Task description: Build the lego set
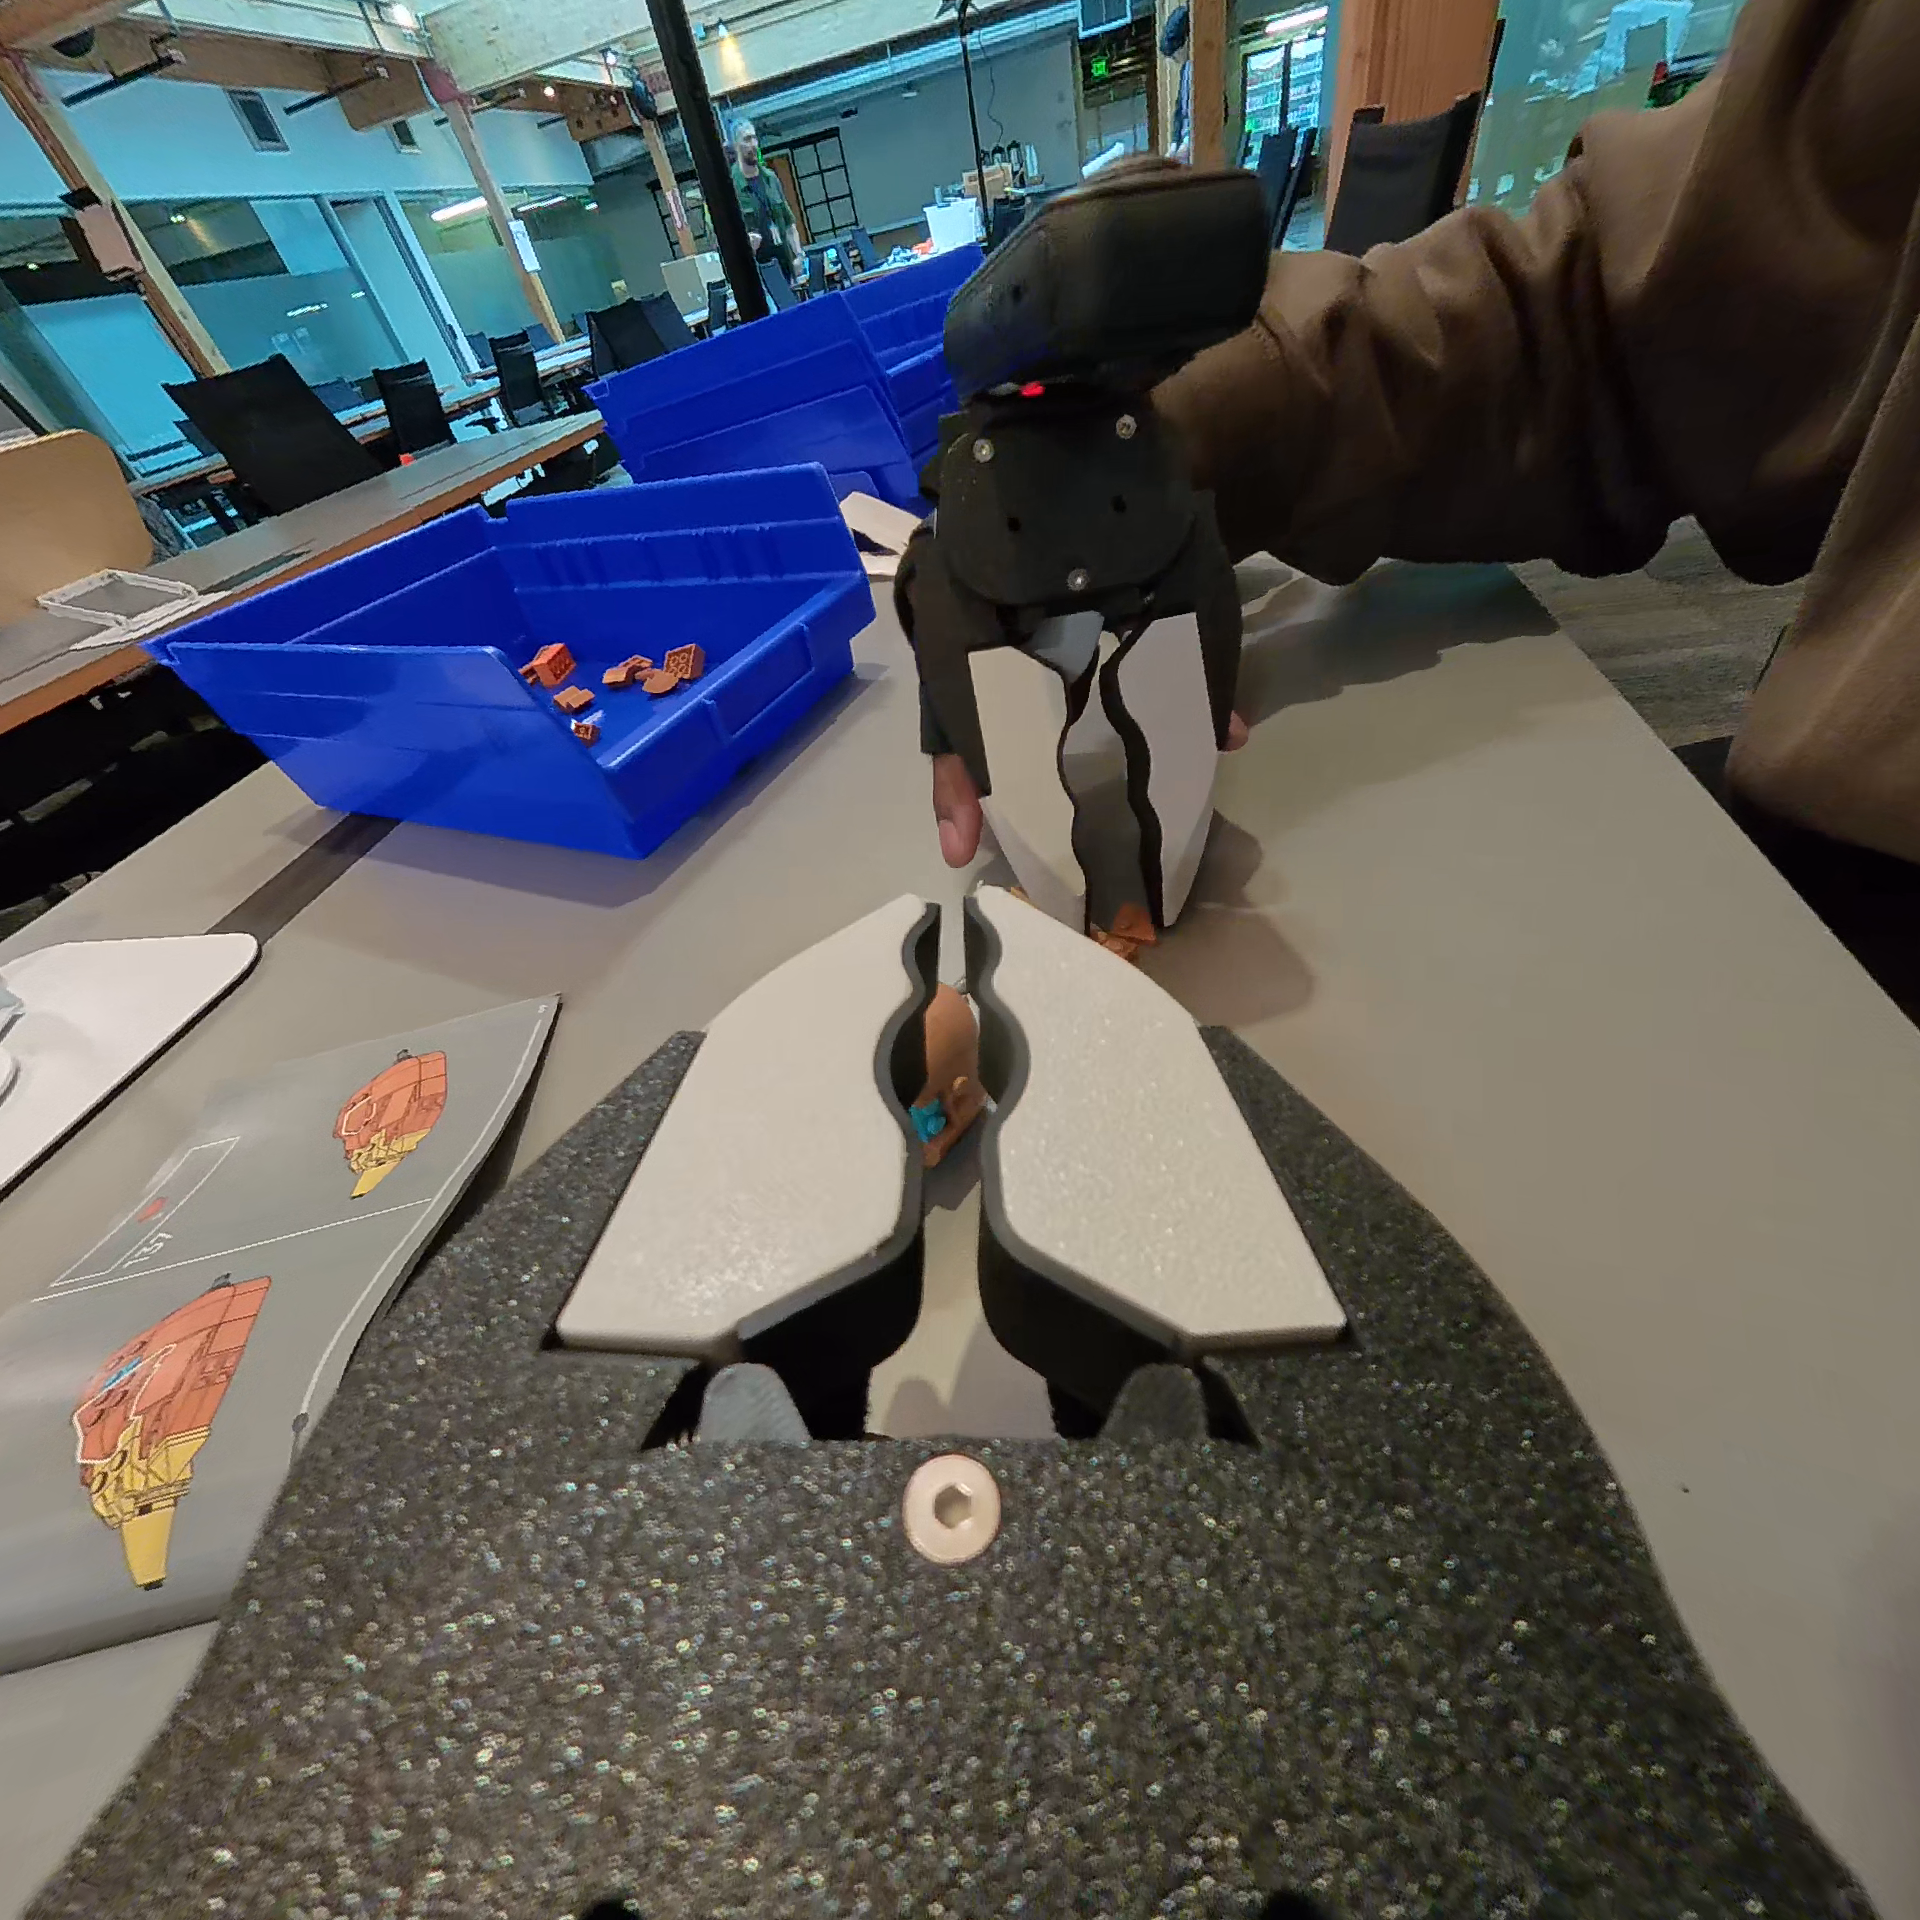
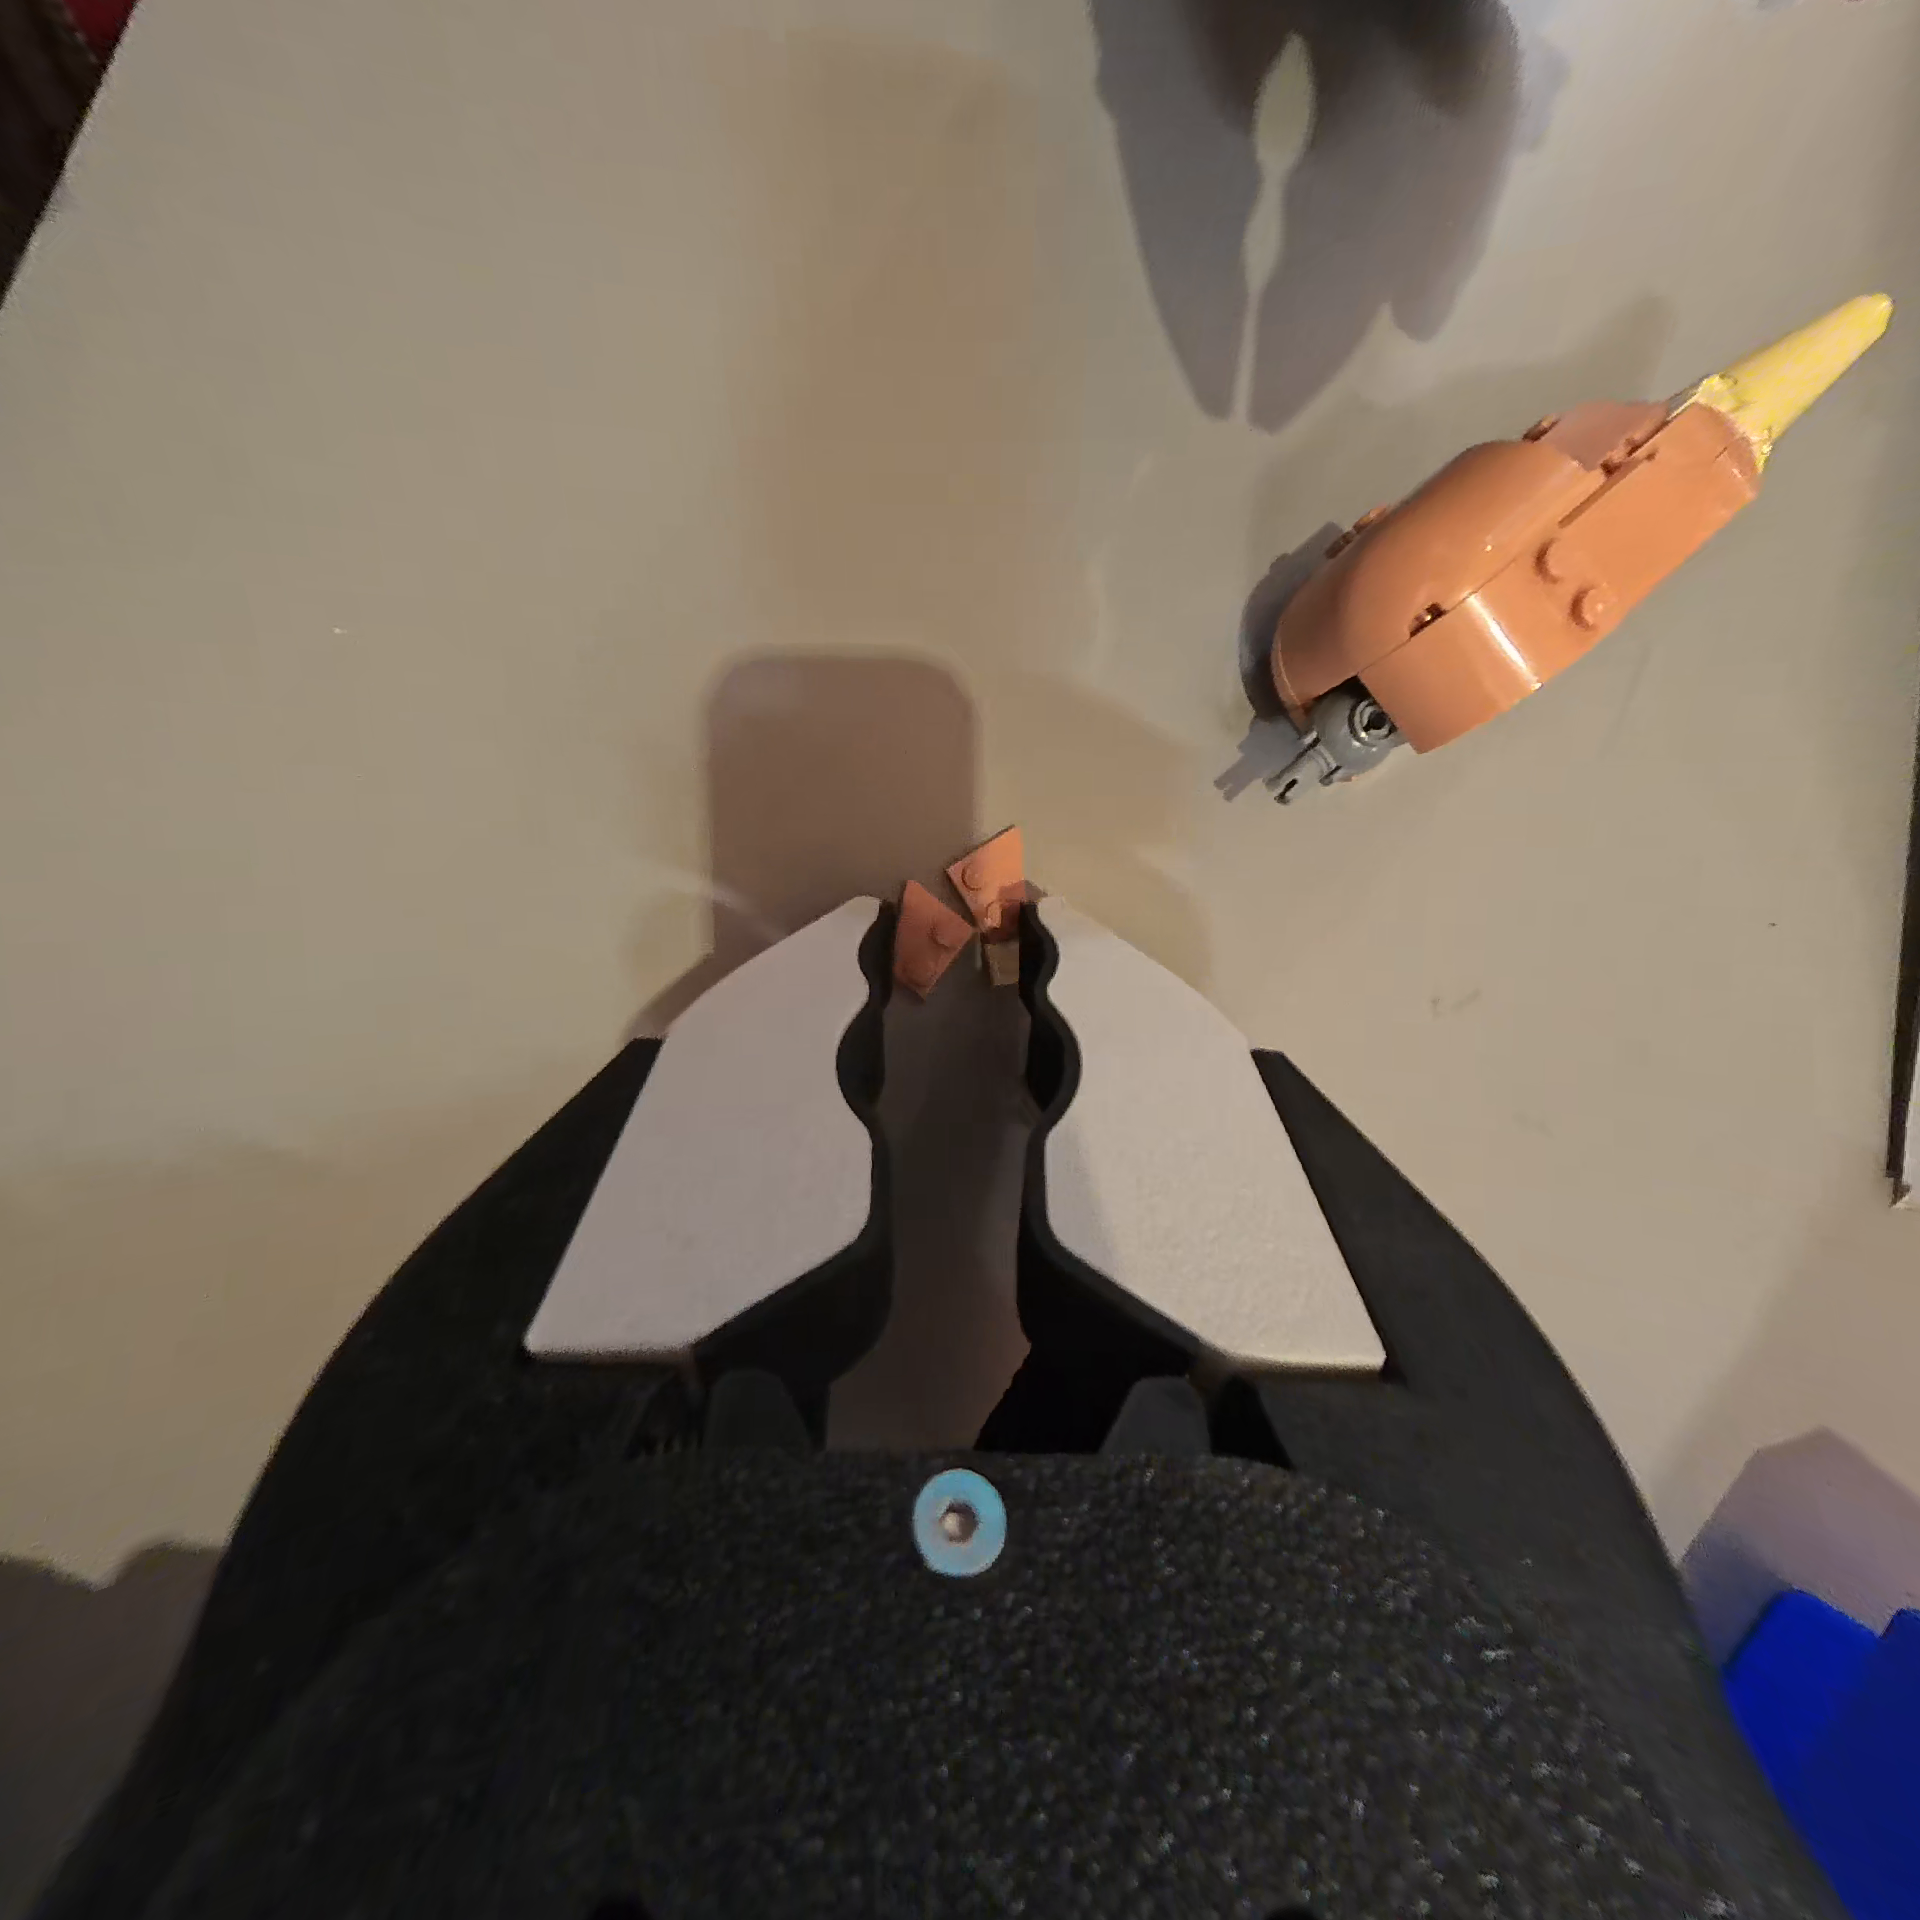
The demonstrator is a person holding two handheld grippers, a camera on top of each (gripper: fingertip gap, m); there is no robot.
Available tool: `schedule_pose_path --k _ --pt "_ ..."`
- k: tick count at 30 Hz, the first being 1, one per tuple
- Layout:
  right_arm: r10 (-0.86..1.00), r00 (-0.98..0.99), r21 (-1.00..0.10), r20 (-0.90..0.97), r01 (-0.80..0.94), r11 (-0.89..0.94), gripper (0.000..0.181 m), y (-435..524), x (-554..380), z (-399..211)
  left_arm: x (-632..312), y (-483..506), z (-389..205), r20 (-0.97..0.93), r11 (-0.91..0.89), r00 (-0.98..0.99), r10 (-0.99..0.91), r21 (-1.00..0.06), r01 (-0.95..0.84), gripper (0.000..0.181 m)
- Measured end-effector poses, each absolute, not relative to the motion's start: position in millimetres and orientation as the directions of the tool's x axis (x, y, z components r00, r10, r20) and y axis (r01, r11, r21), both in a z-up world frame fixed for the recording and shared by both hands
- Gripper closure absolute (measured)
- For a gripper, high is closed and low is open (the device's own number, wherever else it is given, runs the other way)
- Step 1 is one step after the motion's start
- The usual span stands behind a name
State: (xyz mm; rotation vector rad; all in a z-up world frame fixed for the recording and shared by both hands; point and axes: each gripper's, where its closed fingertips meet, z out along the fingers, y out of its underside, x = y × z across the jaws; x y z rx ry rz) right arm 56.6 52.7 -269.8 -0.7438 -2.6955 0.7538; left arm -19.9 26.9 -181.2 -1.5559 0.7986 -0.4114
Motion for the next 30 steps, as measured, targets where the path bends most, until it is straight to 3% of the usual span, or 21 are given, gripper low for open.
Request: schedule_pose_path --k 13,20,30 --pt "0.620 -0.775 -0.599 0.122 0.441 0.668 0.159 51.4 63.9 -262.4 -19.4 26.5 -181.6 -0.186 0.015 0.691 -0.699 -0.969 -0.246 0.177" --pt "0.663 -0.745 -0.578 0.076 0.509 0.638 0.164 57.3 68.2 -269.9 -16.3 26.0 -183.7 -0.191 0.015 0.684 -0.704 -0.967 -0.255 0.177" --pt "0.596 -0.800 -0.543 0.069 0.472 0.695 0.172 52.2 60.0 -271.0 -18.5 25.8 -182.2 -0.195 0.018 0.688 -0.699 -0.967 -0.255 0.177"
